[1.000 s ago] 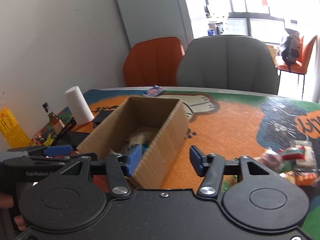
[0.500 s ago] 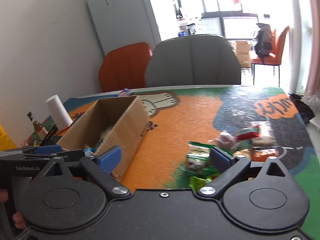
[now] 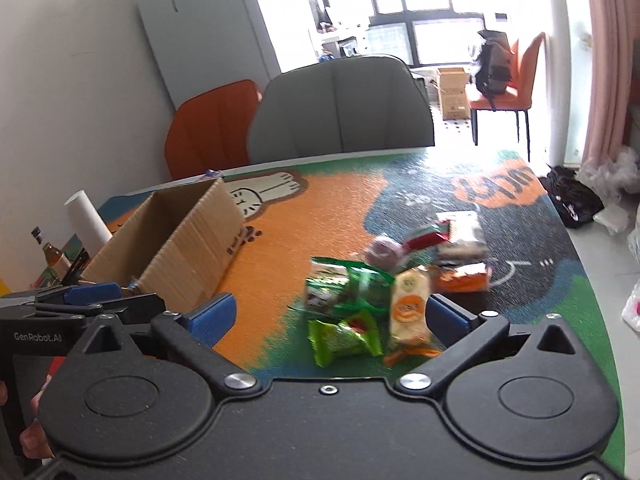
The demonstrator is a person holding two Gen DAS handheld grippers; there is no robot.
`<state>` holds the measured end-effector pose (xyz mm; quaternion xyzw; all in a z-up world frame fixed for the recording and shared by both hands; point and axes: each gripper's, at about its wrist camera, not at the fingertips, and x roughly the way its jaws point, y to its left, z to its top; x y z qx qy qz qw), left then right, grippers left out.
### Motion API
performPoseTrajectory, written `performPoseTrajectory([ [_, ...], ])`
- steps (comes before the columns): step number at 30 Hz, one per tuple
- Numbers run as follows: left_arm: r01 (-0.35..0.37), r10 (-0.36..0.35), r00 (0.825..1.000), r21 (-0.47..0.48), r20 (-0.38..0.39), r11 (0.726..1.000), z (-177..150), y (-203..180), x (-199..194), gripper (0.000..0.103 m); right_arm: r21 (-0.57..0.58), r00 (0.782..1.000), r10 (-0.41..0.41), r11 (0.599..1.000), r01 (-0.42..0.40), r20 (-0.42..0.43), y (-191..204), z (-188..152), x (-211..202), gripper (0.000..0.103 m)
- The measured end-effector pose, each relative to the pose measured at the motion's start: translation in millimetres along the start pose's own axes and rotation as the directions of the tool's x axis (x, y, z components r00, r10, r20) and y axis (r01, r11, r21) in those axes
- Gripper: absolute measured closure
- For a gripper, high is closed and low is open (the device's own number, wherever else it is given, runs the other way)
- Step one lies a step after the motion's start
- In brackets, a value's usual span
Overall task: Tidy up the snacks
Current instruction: 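Move both open grippers back to the snack pile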
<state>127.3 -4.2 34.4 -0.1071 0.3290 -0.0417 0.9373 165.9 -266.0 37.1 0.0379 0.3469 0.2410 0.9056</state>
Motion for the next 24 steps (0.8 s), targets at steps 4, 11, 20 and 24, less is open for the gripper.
performPoseTrajectory([
  [4, 0.037, -0.037, 0.999, -0.004, -0.029, 0.999, -1, -8, 11, 0.000, 0.033, 1.000, -0.018, 0.999, 0.018, -0.005, -17, -5, 0, 0.000],
  [11, 0.049, -0.048, 0.998, 0.025, -0.044, 0.998, -5, -26, 30, 0.001, 0.058, 0.999, -0.028, 0.998, 0.029, -0.019, -39, -11, 3, 0.001],
  [20, 0.071, -0.070, 0.995, 0.020, -0.072, 0.997, -9, -39, 60, 0.005, 0.085, 0.998, -0.022, 0.996, 0.026, -0.051, -60, -16, 16, 0.020],
  [24, 0.082, -0.079, 0.992, 0.024, -0.099, 0.996, -10, -45, 77, 0.012, 0.095, 0.997, -0.012, 0.995, 0.019, -0.072, -68, -17, 26, 0.028],
])
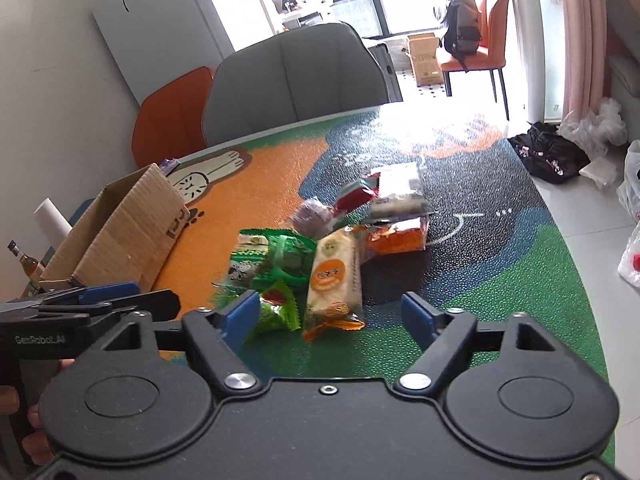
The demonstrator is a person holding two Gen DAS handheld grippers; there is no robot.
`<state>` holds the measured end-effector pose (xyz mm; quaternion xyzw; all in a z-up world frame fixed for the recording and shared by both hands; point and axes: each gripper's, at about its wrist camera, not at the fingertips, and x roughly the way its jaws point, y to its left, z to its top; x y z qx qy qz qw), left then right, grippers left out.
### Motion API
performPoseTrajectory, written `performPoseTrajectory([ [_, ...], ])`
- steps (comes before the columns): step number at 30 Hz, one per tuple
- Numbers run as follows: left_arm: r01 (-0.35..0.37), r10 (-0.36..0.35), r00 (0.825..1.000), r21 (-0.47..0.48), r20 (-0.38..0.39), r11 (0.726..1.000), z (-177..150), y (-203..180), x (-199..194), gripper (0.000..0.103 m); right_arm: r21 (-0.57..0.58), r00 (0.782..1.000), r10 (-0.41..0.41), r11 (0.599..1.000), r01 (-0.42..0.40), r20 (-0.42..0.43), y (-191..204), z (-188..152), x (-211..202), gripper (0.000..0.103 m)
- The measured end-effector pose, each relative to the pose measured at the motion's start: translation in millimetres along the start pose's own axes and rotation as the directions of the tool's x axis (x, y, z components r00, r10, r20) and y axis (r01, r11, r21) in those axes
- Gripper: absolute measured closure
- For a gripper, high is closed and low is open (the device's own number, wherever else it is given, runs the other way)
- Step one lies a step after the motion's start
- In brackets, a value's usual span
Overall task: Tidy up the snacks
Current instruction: 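Move both open grippers back to the snack pile, then grasp a green snack bag with the left gripper, then grasp the orange-labelled cake pack with the right gripper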
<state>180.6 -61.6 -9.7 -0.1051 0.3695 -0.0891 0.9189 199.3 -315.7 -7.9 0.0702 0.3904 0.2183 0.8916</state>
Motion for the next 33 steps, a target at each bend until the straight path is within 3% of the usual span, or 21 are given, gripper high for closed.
performPoseTrajectory([
  [9, 0.016, -0.017, 0.997, -0.013, -0.077, 1.000, -1, -5, 41, 0.035, 0.000, 0.999, 0.005, 1.000, -0.005, -0.046, -11, 5, 22, 0.036],
  [18, 0.034, -0.035, 0.991, -0.013, -0.128, 0.999, -2, -10, 69, 0.042, 0.009, 0.997, 0.012, 1.000, -0.011, -0.079, -20, 9, 36, 0.038],
  [24, 0.033, -0.030, 0.991, 0.021, -0.127, 0.999, -4, -19, 71, 0.058, 0.022, 0.995, 0.014, 1.000, -0.012, -0.096, -23, 11, 44, 0.038],
  [33, 0.049, -0.049, 0.994, -0.005, -0.098, 0.999, -5, -9, 53, 0.082, -0.014, 0.992, 0.019, 1.000, -0.021, -0.122, -3, 14, 50, 0.038],
])
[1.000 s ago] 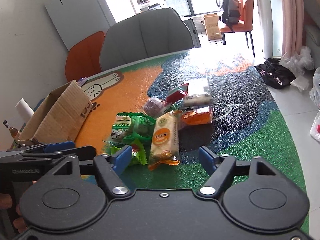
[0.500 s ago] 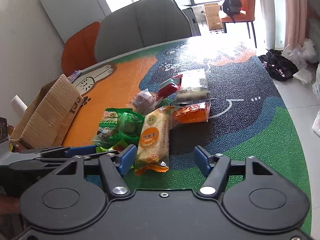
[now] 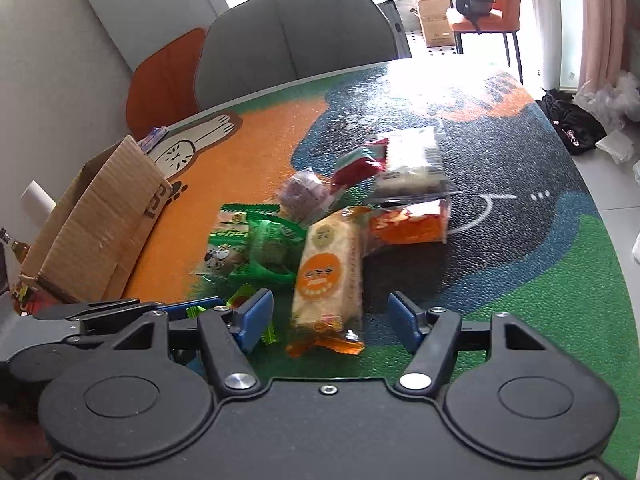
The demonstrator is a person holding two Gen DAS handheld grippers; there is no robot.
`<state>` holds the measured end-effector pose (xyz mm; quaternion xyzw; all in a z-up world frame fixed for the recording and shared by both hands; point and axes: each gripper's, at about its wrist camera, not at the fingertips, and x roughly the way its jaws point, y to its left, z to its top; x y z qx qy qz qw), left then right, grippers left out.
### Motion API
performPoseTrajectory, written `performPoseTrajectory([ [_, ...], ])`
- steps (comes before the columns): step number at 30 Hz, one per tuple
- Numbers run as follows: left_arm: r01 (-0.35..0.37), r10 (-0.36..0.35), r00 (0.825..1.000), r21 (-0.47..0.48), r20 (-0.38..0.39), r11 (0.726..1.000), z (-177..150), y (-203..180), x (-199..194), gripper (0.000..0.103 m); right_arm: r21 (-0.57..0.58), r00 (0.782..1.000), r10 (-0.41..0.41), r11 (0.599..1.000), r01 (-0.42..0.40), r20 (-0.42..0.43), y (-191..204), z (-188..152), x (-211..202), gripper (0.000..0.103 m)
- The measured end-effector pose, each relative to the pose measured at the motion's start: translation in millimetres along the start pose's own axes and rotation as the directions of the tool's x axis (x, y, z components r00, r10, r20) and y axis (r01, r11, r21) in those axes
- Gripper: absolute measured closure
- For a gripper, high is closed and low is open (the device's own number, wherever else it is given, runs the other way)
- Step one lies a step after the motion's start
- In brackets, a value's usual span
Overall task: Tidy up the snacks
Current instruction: 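Grasp the orange-labelled cake pack with the right gripper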
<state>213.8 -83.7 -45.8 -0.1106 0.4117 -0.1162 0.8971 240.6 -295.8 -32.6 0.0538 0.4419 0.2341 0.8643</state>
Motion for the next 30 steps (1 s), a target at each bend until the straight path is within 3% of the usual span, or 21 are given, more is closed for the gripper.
performPoseTrajectory([
  [7, -0.008, 0.008, 0.999, -0.008, 0.035, 1.000, -8, 22, -25, 0.084, -0.045, 0.996, -0.089, 0.995, 0.089, 0.002, 20, -6, 13, 0.038],
  [11, 0.001, 0.000, 0.998, -0.015, 0.058, 1.000, -11, 33, -39, 0.084, -0.062, 0.988, -0.153, 0.986, 0.153, -0.001, 27, -13, 16, 0.065],
  [14, 0.010, -0.009, 0.997, -0.010, 0.077, 1.000, -12, 37, -51, 0.084, -0.042, 0.991, -0.135, 0.990, 0.135, 0.000, 29, -16, 9, 0.072],
  [22, 0.018, -0.018, 0.991, 0.006, 0.133, 1.000, -14, 35, -83, 0.084, -0.025, 0.988, -0.135, 0.990, 0.137, 0.071, 47, -27, -22, 0.074],
  [30, 0.003, -0.007, 0.982, 0.023, 0.189, 1.000, -8, 33, -118, 0.084, -0.037, 0.987, -0.083, 0.995, 0.089, 0.137, 68, -20, -51, 0.074],
])
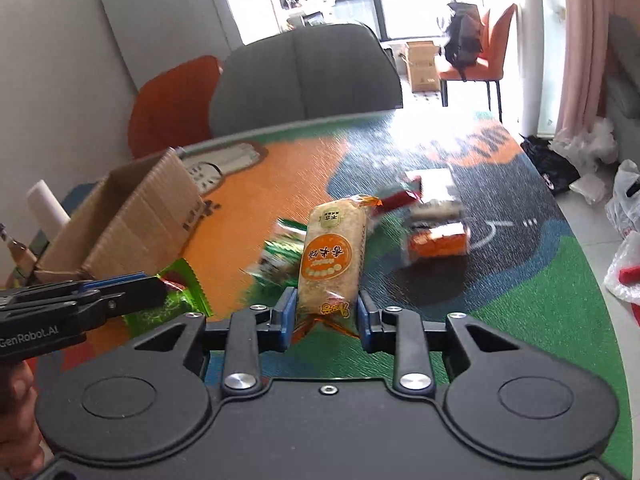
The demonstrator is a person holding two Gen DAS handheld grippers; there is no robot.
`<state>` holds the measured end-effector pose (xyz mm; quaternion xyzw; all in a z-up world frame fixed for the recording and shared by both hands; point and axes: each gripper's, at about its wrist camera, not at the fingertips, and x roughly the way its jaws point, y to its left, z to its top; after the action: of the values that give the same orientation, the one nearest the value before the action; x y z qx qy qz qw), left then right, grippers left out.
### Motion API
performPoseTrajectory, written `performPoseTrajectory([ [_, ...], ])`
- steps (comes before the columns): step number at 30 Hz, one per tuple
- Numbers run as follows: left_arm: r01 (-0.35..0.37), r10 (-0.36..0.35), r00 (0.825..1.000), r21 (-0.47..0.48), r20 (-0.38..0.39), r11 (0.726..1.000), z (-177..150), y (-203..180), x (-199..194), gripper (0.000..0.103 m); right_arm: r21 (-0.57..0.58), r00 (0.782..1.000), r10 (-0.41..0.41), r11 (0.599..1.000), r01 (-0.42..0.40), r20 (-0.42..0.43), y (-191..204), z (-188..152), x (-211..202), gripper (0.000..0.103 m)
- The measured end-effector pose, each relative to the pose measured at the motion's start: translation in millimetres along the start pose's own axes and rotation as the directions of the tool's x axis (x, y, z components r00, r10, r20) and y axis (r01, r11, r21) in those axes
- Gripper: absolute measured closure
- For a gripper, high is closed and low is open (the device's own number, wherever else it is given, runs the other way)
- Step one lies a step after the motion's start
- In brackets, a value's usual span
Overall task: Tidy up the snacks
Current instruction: 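Grasp the orange-labelled cake pack with the right gripper, then carry the green bag and cake pack in both grippers toward the box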
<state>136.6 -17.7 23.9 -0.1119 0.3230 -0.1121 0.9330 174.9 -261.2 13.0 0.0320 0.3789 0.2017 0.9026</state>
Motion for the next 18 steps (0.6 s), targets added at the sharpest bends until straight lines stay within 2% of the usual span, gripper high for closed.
performPoseTrajectory([
  [10, -0.050, 0.052, 0.996, -0.023, 0.068, 0.998, 28, 27, -33, 0.084, -0.057, 0.997, 0.059, 0.997, -0.056, 0.058, 43, 28, -7, 0.074],
  [18, -0.106, 0.111, 0.989, -0.048, 0.100, 0.993, 57, 67, -48, 0.084, -0.084, 0.989, 0.129, 0.989, -0.123, 0.078, 79, 55, 10, 0.074],
])
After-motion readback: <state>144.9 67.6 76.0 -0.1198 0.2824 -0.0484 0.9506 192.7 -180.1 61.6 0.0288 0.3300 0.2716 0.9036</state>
